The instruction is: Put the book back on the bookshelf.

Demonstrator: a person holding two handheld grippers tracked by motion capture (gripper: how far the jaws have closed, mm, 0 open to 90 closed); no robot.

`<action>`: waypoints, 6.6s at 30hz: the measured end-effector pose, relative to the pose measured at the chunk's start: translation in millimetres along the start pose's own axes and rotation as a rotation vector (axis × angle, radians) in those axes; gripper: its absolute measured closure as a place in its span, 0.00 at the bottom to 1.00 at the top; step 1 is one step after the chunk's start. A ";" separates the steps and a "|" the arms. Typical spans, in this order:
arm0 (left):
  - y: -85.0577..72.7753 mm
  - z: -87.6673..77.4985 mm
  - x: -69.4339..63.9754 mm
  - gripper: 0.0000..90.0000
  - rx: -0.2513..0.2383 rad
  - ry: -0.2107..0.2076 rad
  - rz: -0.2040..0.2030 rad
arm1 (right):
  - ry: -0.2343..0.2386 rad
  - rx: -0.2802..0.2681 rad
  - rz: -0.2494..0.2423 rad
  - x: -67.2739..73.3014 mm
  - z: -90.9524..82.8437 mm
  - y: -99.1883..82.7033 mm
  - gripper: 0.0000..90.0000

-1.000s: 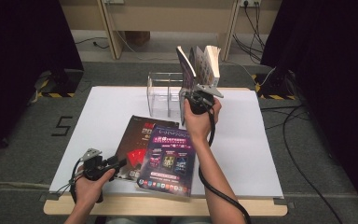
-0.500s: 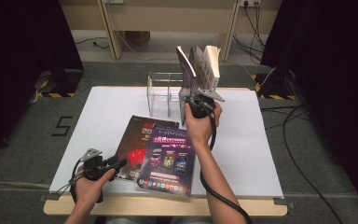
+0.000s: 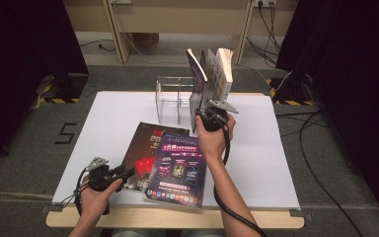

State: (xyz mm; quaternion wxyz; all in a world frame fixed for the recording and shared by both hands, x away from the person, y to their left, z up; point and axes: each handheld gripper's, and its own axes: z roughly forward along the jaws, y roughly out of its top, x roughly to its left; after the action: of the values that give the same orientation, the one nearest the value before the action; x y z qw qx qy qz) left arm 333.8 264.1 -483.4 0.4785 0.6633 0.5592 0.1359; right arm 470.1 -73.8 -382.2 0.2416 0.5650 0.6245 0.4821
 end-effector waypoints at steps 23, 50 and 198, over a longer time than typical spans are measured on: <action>0.0 1.8 -4.5 0.56 0.012 -0.014 0.008 | 0.021 0.098 0.048 -17.2 -10.7 -29.9 0.71; -0.4 30.8 -23.4 0.54 0.127 -0.079 0.032 | 0.026 0.331 0.125 -46.4 3.3 -73.9 0.71; 13.4 68.3 -51.6 0.61 0.239 -0.091 0.025 | 0.070 0.389 0.079 -67.3 54.9 -72.6 0.64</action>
State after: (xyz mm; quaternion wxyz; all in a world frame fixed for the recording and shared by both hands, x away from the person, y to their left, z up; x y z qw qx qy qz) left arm 373.5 187.3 -489.0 0.4191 0.7280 0.5408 0.0439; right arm 498.7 -111.4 -485.1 0.0870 0.6079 0.6913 0.3807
